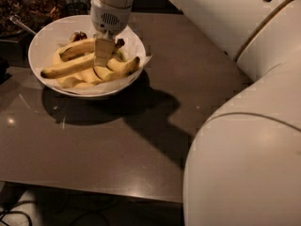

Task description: Pick banana from white bowl

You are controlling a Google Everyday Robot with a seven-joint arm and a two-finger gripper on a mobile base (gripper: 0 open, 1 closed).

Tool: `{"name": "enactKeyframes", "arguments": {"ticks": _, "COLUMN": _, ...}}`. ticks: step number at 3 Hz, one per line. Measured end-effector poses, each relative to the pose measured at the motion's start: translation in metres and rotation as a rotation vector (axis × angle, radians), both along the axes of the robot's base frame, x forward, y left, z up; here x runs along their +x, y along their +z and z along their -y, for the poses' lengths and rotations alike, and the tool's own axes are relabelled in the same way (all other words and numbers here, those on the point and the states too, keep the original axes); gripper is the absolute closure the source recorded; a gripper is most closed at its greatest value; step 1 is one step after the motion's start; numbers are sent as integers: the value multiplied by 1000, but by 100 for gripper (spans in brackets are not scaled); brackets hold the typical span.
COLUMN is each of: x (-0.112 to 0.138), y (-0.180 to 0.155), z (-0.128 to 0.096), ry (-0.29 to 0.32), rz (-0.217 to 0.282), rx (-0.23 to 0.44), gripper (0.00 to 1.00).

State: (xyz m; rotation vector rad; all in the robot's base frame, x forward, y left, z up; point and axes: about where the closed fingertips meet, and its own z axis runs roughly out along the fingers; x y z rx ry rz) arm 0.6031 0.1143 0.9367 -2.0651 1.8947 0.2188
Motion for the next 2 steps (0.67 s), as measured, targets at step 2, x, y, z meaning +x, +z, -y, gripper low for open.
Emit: {"name": "enactKeyframes", "arguments": {"ticks": 2, "x": -40, "y": 27, "z": 16, "ry": 15, "rz": 71, "rx": 142, "gripper": 100}}
